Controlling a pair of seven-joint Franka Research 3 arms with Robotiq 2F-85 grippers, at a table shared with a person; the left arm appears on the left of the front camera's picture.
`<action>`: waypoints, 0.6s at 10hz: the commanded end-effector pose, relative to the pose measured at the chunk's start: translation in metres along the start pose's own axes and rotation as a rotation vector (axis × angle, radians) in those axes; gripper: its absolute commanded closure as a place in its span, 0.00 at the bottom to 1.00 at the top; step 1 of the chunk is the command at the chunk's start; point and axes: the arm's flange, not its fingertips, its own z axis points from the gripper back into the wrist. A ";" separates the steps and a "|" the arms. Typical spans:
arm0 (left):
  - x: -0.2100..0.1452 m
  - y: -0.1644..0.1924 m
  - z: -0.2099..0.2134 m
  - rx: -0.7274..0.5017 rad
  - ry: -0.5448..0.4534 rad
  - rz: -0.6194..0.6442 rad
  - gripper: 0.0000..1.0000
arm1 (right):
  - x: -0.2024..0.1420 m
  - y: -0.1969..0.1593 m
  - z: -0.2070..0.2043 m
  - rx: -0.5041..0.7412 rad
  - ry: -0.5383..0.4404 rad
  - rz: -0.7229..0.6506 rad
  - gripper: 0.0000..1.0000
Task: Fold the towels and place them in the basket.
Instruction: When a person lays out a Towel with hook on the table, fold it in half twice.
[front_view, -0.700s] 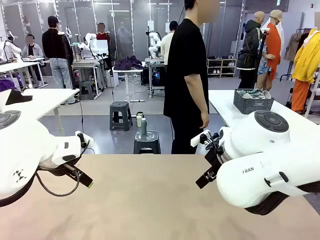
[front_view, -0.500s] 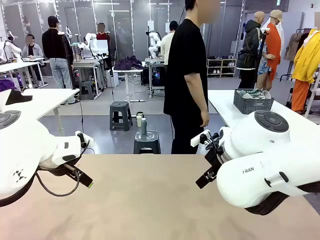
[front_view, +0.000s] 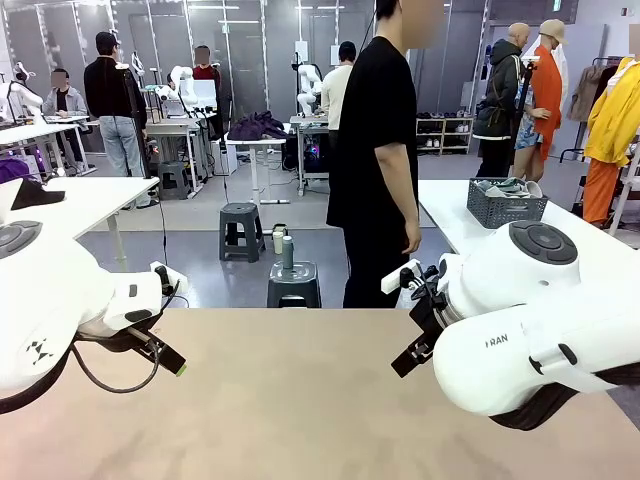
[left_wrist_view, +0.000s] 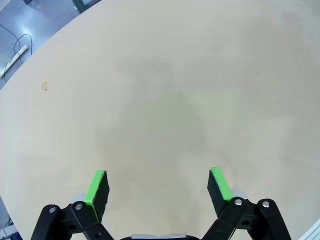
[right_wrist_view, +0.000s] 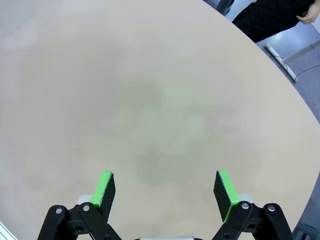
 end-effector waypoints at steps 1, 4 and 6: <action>0.000 0.000 0.000 0.000 0.000 0.000 0.00 | 0.000 0.000 0.000 0.000 0.000 -0.002 0.00; 0.000 0.000 0.000 0.000 0.000 0.000 0.00 | 0.012 -0.003 0.020 0.011 0.000 0.008 0.00; 0.022 0.014 0.045 -0.072 0.050 0.004 0.00 | 0.038 -0.025 0.062 0.050 -0.003 -0.037 0.00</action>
